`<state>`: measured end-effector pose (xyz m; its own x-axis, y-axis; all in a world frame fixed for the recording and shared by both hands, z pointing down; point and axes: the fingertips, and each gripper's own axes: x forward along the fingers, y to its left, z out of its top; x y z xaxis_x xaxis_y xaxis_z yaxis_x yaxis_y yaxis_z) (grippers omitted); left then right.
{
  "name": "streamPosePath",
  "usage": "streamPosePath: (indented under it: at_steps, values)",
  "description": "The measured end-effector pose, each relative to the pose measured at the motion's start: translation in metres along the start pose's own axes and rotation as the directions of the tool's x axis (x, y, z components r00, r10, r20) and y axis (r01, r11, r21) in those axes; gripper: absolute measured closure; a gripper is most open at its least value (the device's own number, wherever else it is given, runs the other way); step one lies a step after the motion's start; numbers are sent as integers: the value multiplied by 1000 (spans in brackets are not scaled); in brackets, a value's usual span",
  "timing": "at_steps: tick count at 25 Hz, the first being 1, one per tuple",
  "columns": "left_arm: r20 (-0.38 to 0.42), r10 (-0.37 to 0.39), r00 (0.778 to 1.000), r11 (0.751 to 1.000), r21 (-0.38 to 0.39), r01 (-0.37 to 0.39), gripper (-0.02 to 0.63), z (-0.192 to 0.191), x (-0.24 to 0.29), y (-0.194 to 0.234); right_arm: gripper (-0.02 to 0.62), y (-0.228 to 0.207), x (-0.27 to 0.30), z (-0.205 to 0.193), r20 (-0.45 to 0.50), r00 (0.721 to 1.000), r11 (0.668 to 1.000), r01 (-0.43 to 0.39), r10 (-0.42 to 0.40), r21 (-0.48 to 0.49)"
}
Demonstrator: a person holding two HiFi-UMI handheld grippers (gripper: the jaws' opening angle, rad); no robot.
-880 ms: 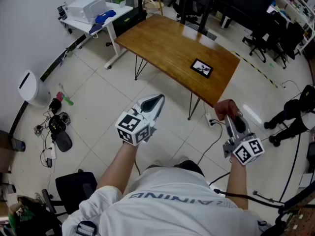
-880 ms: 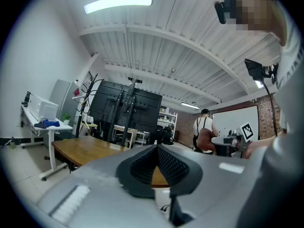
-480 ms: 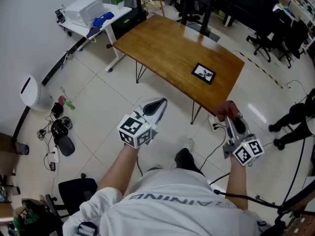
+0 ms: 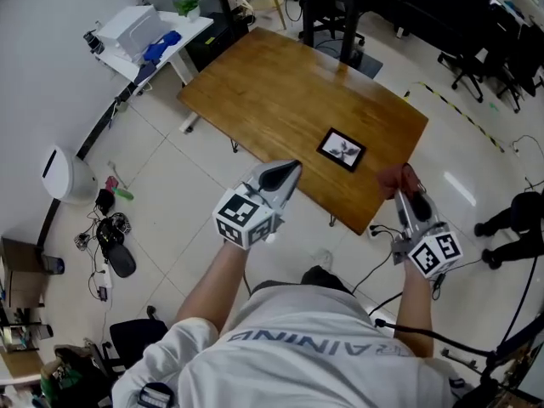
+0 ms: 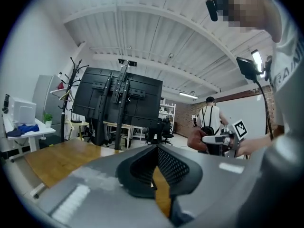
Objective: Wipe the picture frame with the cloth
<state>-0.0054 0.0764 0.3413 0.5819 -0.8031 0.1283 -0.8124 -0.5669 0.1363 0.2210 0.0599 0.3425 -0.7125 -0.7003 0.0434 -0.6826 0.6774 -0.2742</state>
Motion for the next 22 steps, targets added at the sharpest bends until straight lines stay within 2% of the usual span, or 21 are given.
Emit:
streamPosePath:
  at_steps: [5,11,15,19,22]
  values:
    - [-41,16,999,1000,-5,-16,600,1,58,16,492,-59,25,12,9,1000,999,12,-12,34]
    - [-68,-11,998,1000,-24,10,600,3,96,51,492,-81,54,6,-5,999,997,37,-37,61]
    - [-99,-79,992,997,-21,77,600,-4,126,77,491,-89,74,-1,-22,995,993,98,-97,71]
    - [-135,-168,976,985,5,170,600,-8,155,98,491,-92,96,-6,-31,987,983,161,-159,91]
    - [-159,-222,962,975,-7,223,600,-16,171,113,491,-88,115,-11,-53,981,978,190,-186,82]
